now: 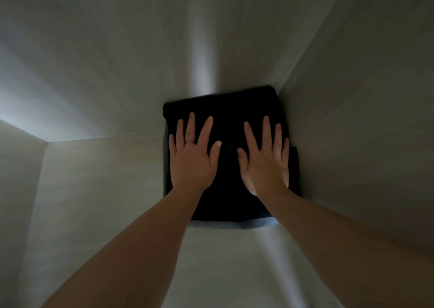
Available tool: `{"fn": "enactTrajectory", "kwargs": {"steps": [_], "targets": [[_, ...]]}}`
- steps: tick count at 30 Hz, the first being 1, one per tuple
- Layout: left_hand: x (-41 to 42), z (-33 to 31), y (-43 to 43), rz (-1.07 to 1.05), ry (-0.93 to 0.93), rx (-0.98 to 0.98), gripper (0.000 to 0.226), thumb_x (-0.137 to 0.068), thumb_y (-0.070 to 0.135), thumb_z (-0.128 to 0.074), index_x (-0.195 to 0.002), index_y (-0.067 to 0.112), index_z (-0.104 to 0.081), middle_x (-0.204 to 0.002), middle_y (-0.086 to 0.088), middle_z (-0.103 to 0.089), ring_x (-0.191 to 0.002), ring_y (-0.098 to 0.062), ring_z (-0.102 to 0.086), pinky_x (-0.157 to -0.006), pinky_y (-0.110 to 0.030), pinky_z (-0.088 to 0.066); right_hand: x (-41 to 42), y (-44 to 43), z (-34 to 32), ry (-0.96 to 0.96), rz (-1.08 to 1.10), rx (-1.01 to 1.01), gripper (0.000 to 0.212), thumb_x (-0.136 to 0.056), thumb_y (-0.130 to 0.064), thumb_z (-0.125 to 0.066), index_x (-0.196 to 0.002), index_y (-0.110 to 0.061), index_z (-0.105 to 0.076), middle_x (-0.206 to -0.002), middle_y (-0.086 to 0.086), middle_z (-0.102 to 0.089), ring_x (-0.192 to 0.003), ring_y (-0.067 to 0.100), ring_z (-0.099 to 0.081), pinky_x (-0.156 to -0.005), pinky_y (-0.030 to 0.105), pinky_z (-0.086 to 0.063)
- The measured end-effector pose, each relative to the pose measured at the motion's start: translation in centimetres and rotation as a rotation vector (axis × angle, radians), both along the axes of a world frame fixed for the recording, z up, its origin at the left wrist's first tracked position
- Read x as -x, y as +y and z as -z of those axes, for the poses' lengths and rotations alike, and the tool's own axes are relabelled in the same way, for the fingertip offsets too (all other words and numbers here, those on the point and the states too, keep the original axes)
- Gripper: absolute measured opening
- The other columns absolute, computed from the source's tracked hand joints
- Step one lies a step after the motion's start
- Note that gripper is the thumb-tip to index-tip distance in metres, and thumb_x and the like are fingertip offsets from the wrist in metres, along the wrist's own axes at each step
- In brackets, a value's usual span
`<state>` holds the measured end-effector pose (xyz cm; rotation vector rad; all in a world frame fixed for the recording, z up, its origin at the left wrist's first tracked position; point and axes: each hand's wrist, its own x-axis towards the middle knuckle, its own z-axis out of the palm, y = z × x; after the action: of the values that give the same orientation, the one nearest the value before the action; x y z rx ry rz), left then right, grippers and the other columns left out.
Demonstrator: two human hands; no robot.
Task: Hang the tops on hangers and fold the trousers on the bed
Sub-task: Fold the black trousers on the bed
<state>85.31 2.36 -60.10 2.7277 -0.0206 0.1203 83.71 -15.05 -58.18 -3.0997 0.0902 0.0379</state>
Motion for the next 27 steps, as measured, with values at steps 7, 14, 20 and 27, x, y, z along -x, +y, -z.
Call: {"fn": "enactTrajectory", "kwargs": {"steps": [7,14,20,27], "targets": [[-2.1,0.1,0.0,0.026,0.169,-0.03,0.062,-0.103,0.06,-0.023,-0.16,0.043,-0.007,-0.17,-0.003,0.002,-0.156,-0.029,0.004,-0.124,-0.052,-0.001,-2.3,-0.3,0.2,0.17,-0.038,-0.024,0.065,-0.103,-0.055,-0.016,-0.158,-0.037,0.013,-0.165,0.004,0.026,-0.152,0.033,0.02,-0.123,0.053,0.004],[0.8,-5.3,0.2,0.095,0.395,0.056,0.068,-0.103,0.056,-0.036,-0.161,0.035,-0.008,-0.17,-0.006,0.006,-0.156,-0.03,0.003,-0.124,-0.053,-0.007,-0.7,-0.7,-5.6,0.449,-0.046,-0.108,0.08,-0.1,-0.052,-0.043,-0.158,-0.04,0.01,-0.165,0.0,0.026,-0.153,0.034,0.014,-0.122,0.056,-0.006],[8.9,-9.9,0.6,0.017,0.477,0.343,0.066,-0.103,0.054,-0.041,-0.16,0.029,-0.022,-0.168,-0.01,-0.017,-0.155,-0.03,-0.012,-0.125,-0.044,-0.014,6.9,0.1,-11.8,0.51,0.048,-0.412,0.074,-0.098,-0.042,-0.052,-0.159,-0.038,-0.011,-0.161,-0.001,-0.034,-0.146,0.025,-0.032,-0.119,0.051,-0.024],[19.1,-15.4,1.8,-0.066,0.273,0.334,0.067,-0.099,0.062,-0.035,-0.158,0.031,-0.028,-0.168,-0.005,-0.02,-0.155,-0.029,-0.012,-0.124,-0.052,-0.015,16.4,0.3,-18.1,0.331,-0.029,-0.451,0.072,-0.099,-0.045,-0.05,-0.159,-0.041,-0.009,-0.168,-0.008,-0.012,-0.155,0.021,-0.005,-0.122,0.056,-0.009]]}}
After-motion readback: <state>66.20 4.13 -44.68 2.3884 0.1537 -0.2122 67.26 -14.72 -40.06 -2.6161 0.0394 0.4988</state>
